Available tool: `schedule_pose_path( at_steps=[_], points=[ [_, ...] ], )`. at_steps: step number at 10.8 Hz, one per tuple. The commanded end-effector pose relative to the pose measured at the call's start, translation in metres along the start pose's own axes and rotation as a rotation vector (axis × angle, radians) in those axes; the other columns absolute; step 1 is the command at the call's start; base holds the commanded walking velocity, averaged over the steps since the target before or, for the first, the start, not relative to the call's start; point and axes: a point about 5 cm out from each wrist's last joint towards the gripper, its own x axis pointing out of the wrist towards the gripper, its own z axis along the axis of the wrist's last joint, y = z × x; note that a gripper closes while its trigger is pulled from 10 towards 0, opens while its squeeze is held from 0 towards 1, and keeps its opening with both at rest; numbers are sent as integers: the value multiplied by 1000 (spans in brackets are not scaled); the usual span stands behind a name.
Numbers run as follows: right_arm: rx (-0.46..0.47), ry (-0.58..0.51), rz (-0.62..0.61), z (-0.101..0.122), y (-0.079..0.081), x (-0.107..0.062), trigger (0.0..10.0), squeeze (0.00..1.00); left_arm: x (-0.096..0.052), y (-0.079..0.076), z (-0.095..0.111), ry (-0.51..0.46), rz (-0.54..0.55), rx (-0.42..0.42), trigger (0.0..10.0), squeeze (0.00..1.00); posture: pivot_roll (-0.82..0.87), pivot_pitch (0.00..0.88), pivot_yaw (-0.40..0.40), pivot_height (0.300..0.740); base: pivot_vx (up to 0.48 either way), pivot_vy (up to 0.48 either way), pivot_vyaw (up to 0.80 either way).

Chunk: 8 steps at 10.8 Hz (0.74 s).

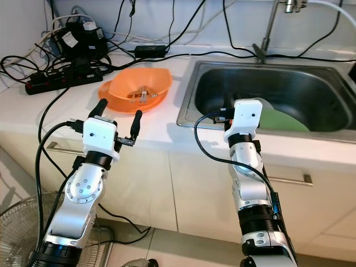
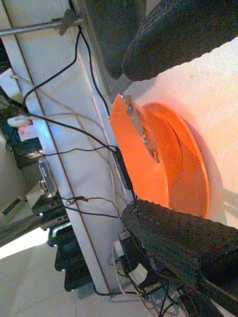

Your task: Kitchen organization

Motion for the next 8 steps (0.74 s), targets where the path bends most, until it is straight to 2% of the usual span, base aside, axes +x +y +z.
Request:
schedule_pose_path(
  at_steps=[1,4,7,8],
  points=[
    [11,0,-2,0,1,1,10000,0,1,0,-2,7,-9,17,10000,0,94,0,66,740,0,0,0],
    [9,3,-3,-2,0,0,10000,0,6,2,-3,24,12,27,10000,0,88,0,70,740,0,0,0],
    [12,4,-5,-2,1,0,10000,0,8,2,-2,20,17,32,10000,0,91,0,69,740,251,0,0],
    [13,3,-4,-2,1,1,10000,0,8,1,-1,11,9,27,10000,0,91,0,69,740,0,0,0]
  ],
)
